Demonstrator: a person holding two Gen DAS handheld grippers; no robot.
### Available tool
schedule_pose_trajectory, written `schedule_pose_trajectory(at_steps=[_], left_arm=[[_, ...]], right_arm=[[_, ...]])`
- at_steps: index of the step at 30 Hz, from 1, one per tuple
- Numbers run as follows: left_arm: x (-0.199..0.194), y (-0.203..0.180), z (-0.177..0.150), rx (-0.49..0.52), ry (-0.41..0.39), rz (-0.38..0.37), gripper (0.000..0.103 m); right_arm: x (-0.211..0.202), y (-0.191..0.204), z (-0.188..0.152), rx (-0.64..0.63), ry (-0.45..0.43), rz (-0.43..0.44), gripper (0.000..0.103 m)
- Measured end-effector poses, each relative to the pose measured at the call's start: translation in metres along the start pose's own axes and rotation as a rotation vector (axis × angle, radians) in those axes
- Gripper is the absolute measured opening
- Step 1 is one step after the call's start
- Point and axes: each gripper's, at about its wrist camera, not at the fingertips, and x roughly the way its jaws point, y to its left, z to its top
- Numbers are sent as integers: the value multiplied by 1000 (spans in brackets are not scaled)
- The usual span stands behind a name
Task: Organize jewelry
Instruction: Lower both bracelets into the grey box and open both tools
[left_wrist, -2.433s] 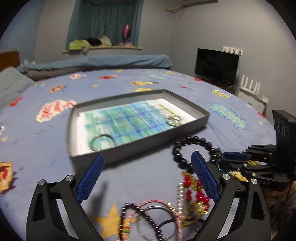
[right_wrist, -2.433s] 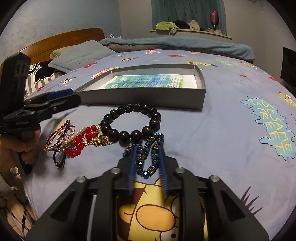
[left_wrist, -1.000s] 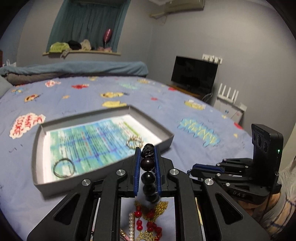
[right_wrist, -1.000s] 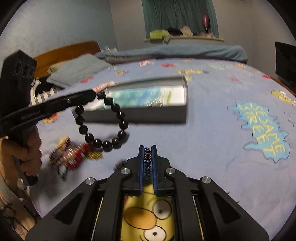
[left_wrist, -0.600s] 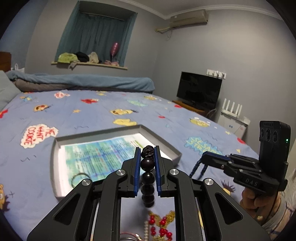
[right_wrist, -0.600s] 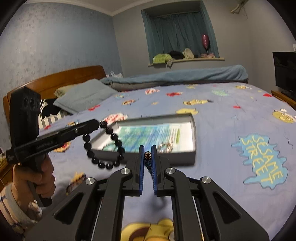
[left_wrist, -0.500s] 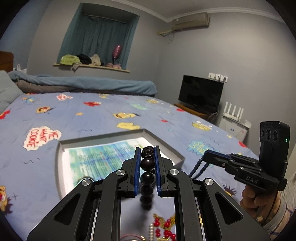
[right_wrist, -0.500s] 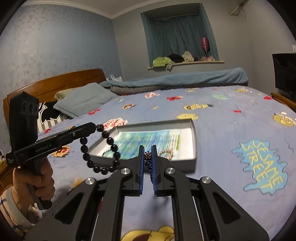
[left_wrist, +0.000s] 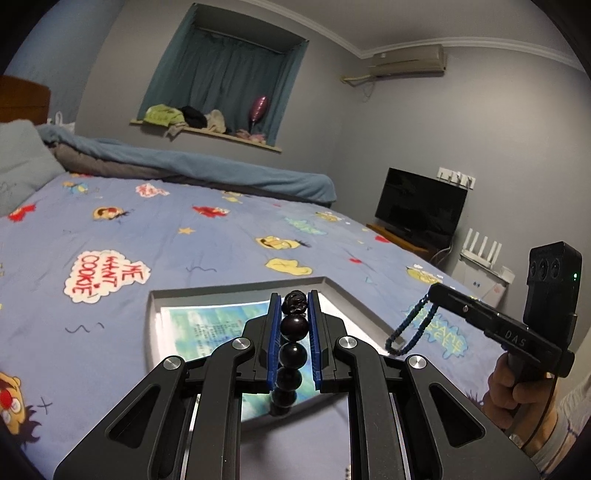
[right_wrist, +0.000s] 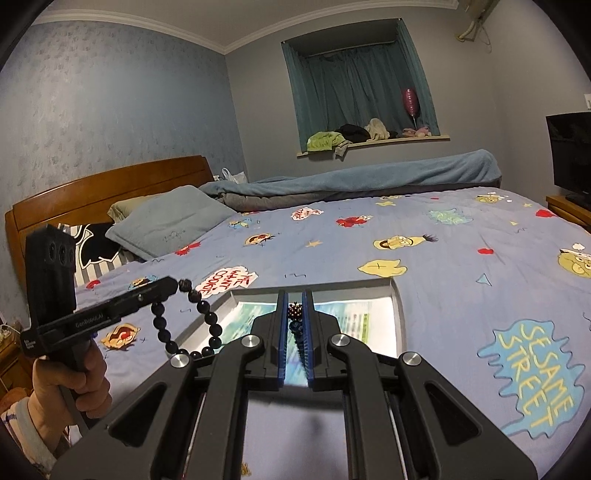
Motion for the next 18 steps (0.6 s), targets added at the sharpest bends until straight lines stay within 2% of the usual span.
schedule_pose_trajectory(at_steps=[7, 13, 18], left_arm=[[20, 11, -1, -22, 35, 15, 15], [39, 6, -9, -7, 79, 19, 15], [55, 3, -21, 21, 148, 49, 15]], right_arm=[[23, -2, -3, 29, 37, 12, 7], [48, 10, -8, 30, 82, 36, 7], [74, 19, -23, 25, 164, 46, 7]])
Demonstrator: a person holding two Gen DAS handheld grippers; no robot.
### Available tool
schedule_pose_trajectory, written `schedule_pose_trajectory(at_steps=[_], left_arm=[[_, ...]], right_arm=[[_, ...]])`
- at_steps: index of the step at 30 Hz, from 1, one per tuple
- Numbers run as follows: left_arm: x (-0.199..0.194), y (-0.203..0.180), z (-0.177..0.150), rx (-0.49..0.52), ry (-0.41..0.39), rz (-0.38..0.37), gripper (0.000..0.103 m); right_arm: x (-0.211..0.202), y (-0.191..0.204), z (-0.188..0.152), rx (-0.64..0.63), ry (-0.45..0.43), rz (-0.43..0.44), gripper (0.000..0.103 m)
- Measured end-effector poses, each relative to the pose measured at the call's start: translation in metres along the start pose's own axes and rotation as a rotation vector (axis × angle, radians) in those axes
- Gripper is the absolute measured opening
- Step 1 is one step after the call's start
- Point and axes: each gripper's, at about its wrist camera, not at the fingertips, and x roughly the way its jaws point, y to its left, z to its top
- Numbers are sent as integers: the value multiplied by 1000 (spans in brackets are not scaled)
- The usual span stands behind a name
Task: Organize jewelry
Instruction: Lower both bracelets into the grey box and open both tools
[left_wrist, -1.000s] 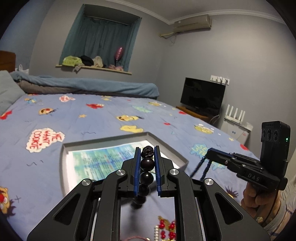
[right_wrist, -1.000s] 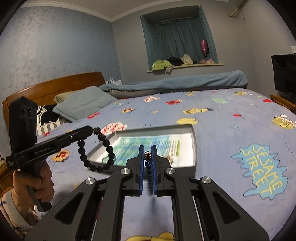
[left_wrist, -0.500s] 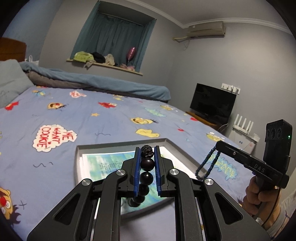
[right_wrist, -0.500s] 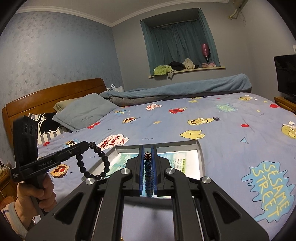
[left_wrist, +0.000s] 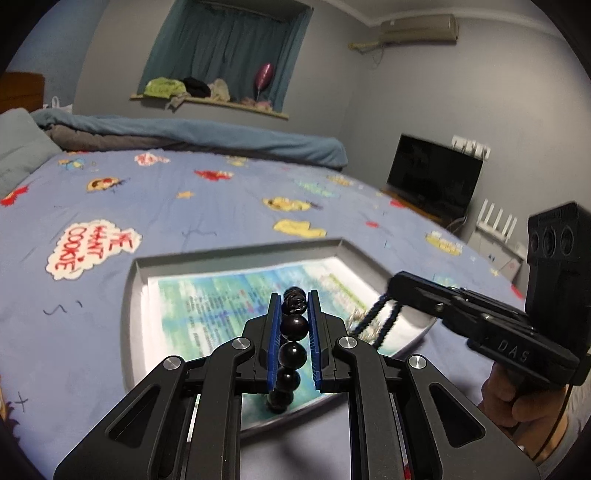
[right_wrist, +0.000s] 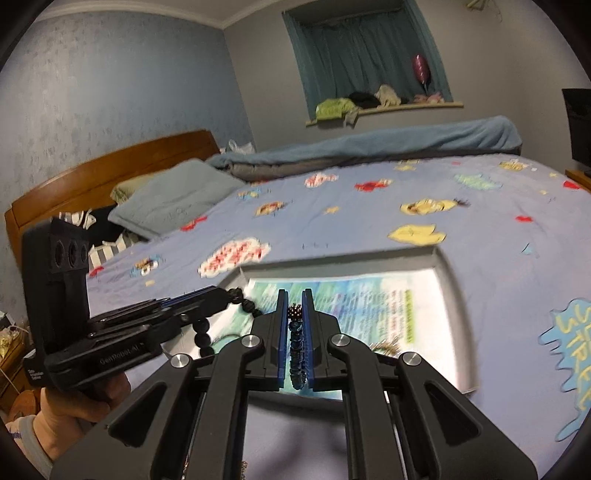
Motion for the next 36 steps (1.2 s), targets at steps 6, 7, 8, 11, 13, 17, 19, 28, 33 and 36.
schedule_pose_trajectory(at_steps=[6, 7, 8, 11, 13, 17, 19, 28, 33, 36], left_arm=[[12, 3, -7, 11, 67, 56, 15], [15, 5, -8, 8, 85, 66, 15], [17, 6, -9, 5, 97, 72, 15], [22, 9, -13, -3, 132, 90, 15], [24, 12, -13, -9, 143, 98, 15], [26, 16, -15, -21, 161, 118, 18], [26, 18, -16, -29, 165, 124, 25], [15, 16, -16, 10, 141, 188, 69], [5, 16, -14, 22, 117, 199, 73], [1, 17, -15, 24, 109, 203, 73]], right_arm=[[23, -1, -14, -1, 87, -23, 7], [24, 0, -15, -1, 92, -27, 7], [25, -1, -15, -1, 97, -29, 7], [28, -2, -17, 3, 115, -39, 7], [29, -4, -18, 7, 125, -45, 7], [31, -6, -20, 10, 139, -49, 7], [32, -5, -21, 9, 144, -50, 7], [23, -8, -20, 6, 131, -78, 30], [14, -7, -22, -12, 114, -85, 30], [8, -7, -22, -15, 99, -83, 30]])
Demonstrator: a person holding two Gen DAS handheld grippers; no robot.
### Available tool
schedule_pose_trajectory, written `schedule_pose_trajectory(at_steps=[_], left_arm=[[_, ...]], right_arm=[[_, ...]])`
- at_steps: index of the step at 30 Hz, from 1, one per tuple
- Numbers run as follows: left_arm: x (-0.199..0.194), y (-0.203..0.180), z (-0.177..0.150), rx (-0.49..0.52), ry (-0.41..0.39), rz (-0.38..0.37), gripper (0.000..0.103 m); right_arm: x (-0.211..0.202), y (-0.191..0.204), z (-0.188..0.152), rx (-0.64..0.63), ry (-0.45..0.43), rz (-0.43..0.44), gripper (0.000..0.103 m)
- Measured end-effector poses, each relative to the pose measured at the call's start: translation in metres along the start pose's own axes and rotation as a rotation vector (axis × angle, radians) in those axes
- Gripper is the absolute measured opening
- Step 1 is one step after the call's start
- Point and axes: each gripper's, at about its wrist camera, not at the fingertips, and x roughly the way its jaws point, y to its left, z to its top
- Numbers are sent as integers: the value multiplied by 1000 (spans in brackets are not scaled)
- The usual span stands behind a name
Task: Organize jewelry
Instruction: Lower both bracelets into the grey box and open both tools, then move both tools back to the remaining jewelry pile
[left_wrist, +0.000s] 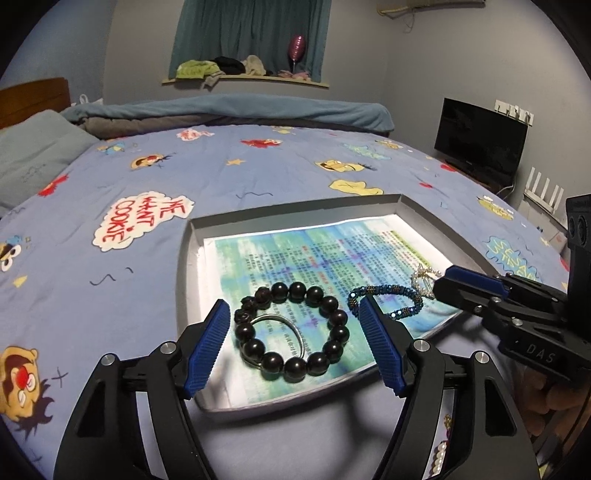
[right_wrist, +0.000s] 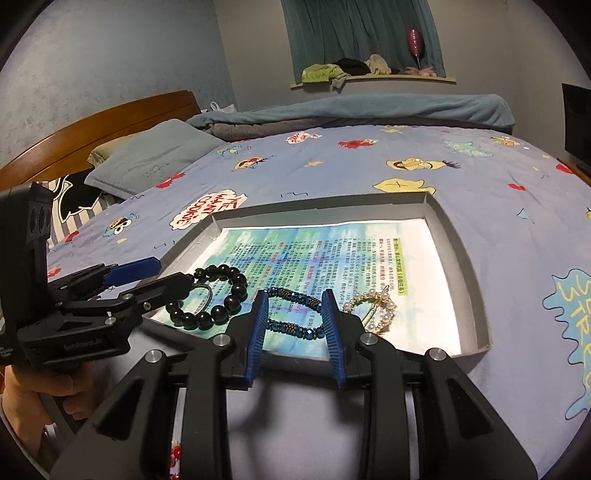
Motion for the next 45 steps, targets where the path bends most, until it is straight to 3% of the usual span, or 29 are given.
schedule_pose_trajectory(at_steps=[4, 10, 22, 32, 45], left_arm=[[-9, 0, -4, 6, -14, -9, 73], [-26, -3, -12, 33, -45, -7, 86], [-48, 14, -30, 3, -51, 10, 91], [-66, 28, -54, -44, -19, -49, 91], [-92, 19, -86, -8, 1, -102, 89]], right_arm=[[-12, 0, -3, -9, -27, 1, 42], [-29, 5, -10, -52, -44, -9, 47], [-56, 9, -23, -96, -73, -27, 68], [-65, 7, -34, -78, -66, -14, 70], [-72, 16, -57, -69, -11, 45, 70]])
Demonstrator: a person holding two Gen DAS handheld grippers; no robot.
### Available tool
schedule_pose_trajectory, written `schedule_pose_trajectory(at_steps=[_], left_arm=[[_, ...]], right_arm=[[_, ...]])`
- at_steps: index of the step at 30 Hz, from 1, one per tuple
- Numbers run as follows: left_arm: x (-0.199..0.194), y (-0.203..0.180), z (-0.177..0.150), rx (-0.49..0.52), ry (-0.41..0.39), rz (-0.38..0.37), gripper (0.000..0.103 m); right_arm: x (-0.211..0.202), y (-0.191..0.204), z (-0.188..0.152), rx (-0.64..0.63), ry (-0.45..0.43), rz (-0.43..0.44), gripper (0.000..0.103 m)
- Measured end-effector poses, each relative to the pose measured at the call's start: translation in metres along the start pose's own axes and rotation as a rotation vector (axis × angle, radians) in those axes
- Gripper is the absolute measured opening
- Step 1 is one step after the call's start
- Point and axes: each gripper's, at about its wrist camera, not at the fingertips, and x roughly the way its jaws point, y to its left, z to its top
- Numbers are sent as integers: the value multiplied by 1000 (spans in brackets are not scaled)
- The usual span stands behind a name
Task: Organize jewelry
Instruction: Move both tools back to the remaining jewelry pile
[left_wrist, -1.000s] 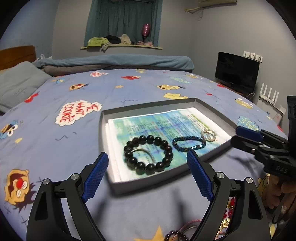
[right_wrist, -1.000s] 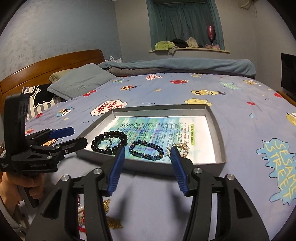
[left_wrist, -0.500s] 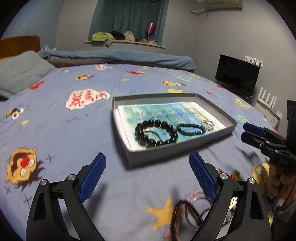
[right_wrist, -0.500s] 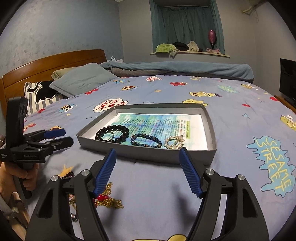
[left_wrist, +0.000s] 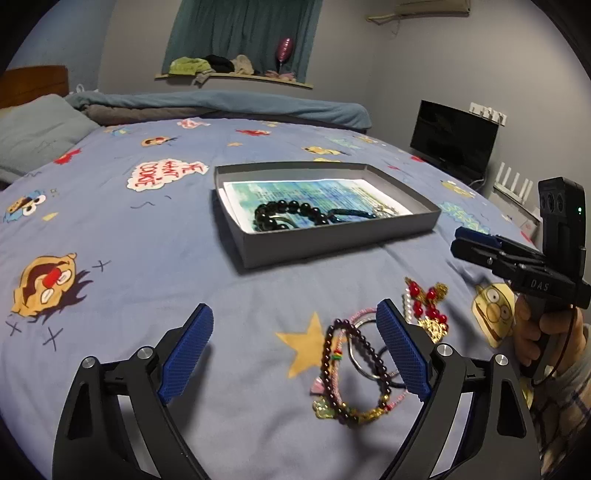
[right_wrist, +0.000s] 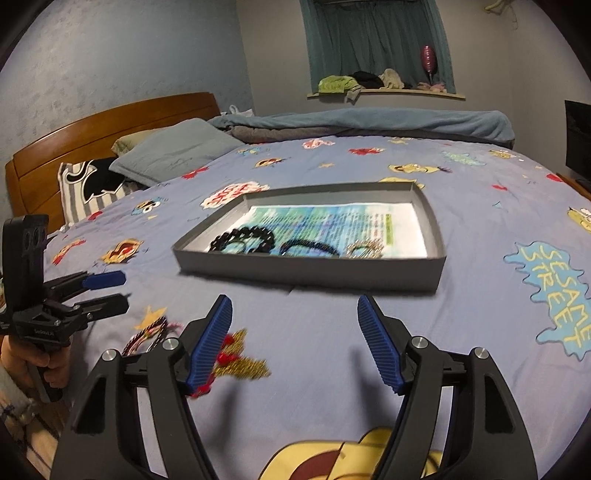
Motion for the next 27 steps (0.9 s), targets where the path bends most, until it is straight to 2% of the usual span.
schedule_pose_trajectory(at_steps=[7, 18, 19, 20, 21, 23, 25, 27], left_arm=[[-1, -4, -4, 16, 9, -11, 88], [2, -7, -6, 19, 19, -10, 88], [3, -9, -6, 22, 21, -11, 88], [3, -10, -6, 25, 22, -11, 88], [3, -10, -6, 30, 23, -10, 88], [4, -12, -7, 37, 26, -7, 88], [4, -12, -7, 37, 26, -7, 88], [4, -12, -7, 36, 25, -7, 88]], right_arm=[[5, 10, -17, 5, 80, 67, 70], [23, 18, -21, 57, 143, 158, 68], [24, 20, -21, 54, 147, 159, 61], [26, 21, -21, 46, 153, 158, 49], [27, 24, -22, 33, 161, 154, 43], [28, 26, -23, 22, 170, 159, 19], [27, 26, -24, 19, 165, 166, 12], [23, 24, -22, 23, 148, 162, 12]])
